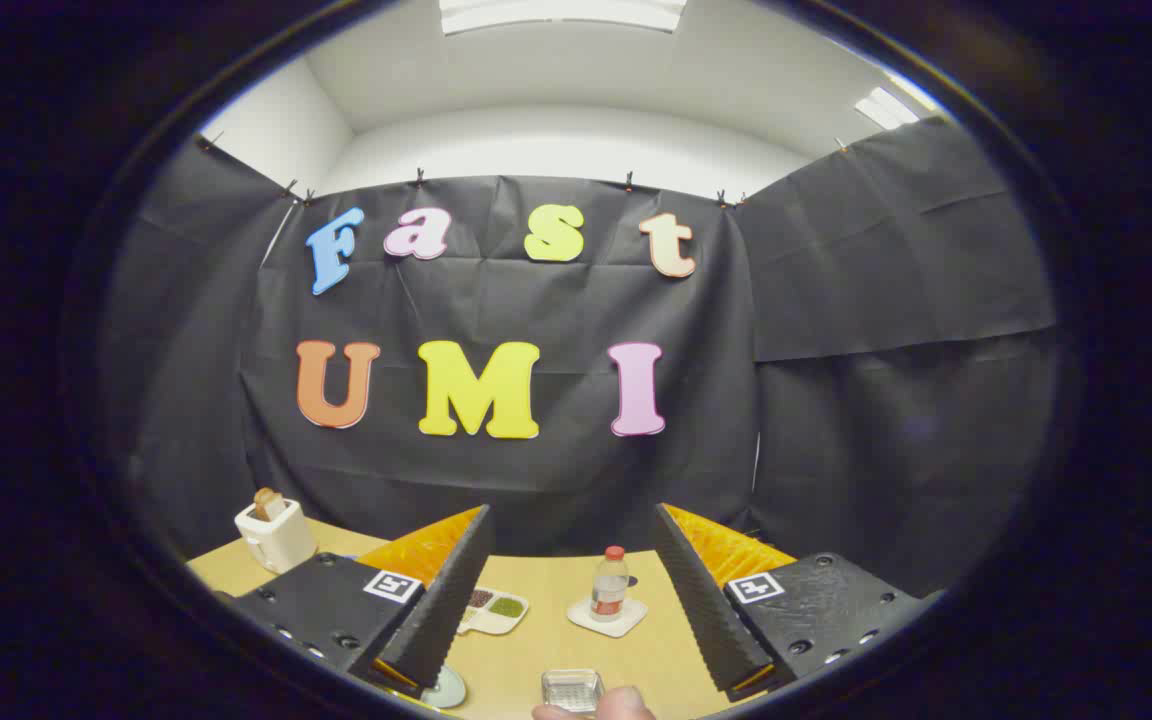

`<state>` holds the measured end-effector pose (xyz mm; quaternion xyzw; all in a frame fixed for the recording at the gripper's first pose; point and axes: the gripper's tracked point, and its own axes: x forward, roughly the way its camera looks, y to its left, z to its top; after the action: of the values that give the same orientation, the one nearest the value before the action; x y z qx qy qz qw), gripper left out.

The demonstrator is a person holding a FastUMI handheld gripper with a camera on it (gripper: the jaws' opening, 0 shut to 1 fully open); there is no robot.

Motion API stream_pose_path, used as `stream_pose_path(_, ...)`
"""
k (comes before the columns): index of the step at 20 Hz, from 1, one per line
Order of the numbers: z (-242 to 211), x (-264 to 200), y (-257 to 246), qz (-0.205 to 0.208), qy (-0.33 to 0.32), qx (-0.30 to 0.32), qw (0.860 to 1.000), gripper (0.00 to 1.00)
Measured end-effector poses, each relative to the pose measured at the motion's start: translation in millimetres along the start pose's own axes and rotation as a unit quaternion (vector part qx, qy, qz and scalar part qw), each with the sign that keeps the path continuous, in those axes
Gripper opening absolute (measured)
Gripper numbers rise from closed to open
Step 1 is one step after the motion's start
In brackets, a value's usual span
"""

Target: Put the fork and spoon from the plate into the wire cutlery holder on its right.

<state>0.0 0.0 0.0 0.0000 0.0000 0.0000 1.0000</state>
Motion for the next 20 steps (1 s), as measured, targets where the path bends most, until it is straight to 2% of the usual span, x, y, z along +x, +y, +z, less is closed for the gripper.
stream_pose_path(13,-4.2,1.6,5.2,0.025,0.022,0.035,0.999,0.95)
stream_pose_path(16,-13.7,7.6,8.8,0.022,0.035,0.031,0.999,0.95)
stream_pose_path(20,-38.3,10.9,37.8,0.048,0.066,0.0,0.997,0.96)
